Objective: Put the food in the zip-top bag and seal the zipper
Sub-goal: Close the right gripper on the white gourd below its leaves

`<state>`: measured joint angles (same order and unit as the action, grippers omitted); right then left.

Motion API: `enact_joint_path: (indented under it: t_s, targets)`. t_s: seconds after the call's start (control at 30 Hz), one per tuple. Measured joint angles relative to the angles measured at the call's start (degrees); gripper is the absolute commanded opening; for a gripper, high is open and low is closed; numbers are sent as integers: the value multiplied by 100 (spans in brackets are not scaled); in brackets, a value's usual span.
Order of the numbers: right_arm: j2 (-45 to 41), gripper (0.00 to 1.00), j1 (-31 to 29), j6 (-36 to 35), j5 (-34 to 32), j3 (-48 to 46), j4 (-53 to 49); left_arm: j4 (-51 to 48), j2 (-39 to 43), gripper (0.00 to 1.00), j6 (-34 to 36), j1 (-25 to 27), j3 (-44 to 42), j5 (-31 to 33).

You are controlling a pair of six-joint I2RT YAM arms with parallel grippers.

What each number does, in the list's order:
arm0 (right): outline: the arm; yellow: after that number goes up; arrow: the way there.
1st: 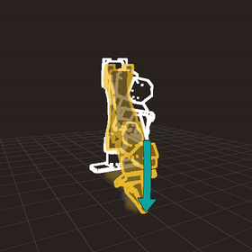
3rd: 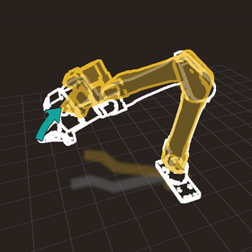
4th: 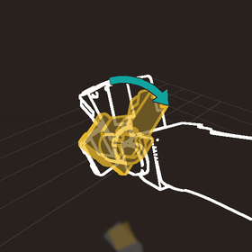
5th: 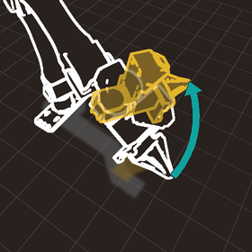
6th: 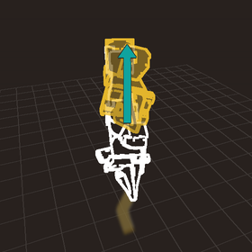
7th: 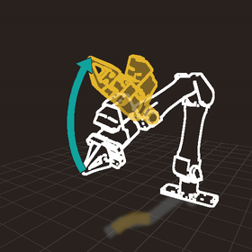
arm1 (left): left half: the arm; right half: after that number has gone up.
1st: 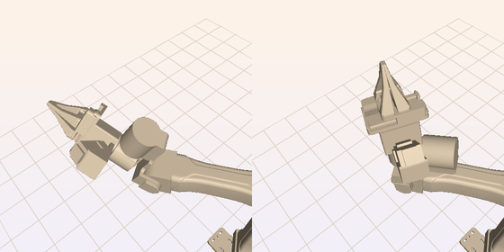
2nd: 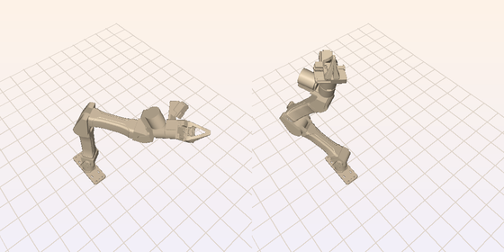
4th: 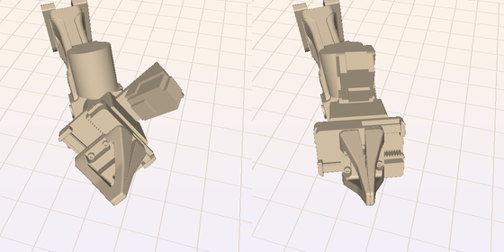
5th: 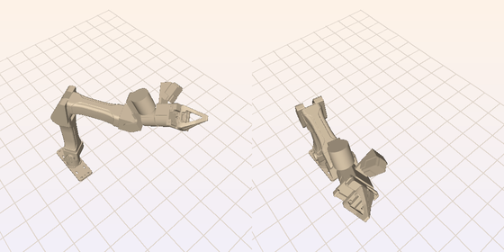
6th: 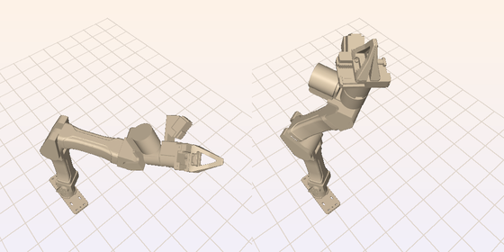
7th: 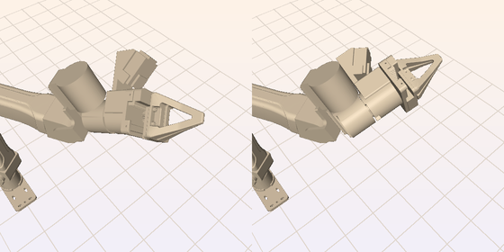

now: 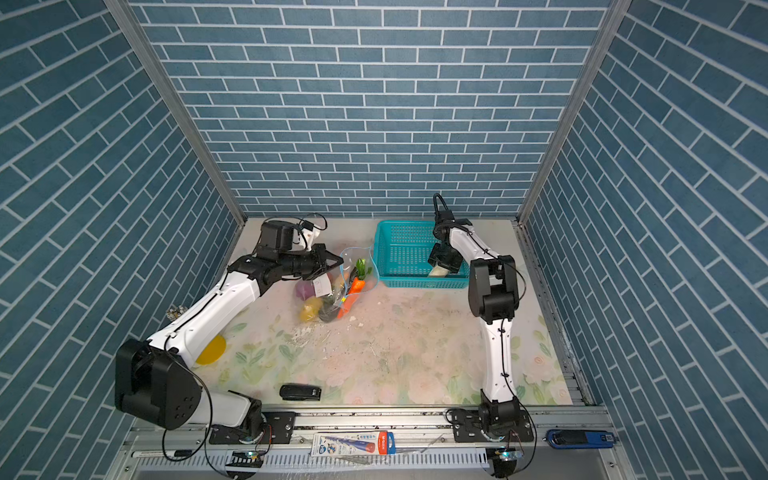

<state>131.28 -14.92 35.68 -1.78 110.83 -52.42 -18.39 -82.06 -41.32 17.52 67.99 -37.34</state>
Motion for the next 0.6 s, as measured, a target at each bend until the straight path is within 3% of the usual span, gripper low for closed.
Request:
enact_joint_path:
  t_s: [0.17,0.6]
  targets:
    - [0,70,0,-151,-116,72,-70,-13,0,0,0,0,0,0]
    - [0,53,33,-162,-50,103,9,-15,0,0,17,0,0,0]
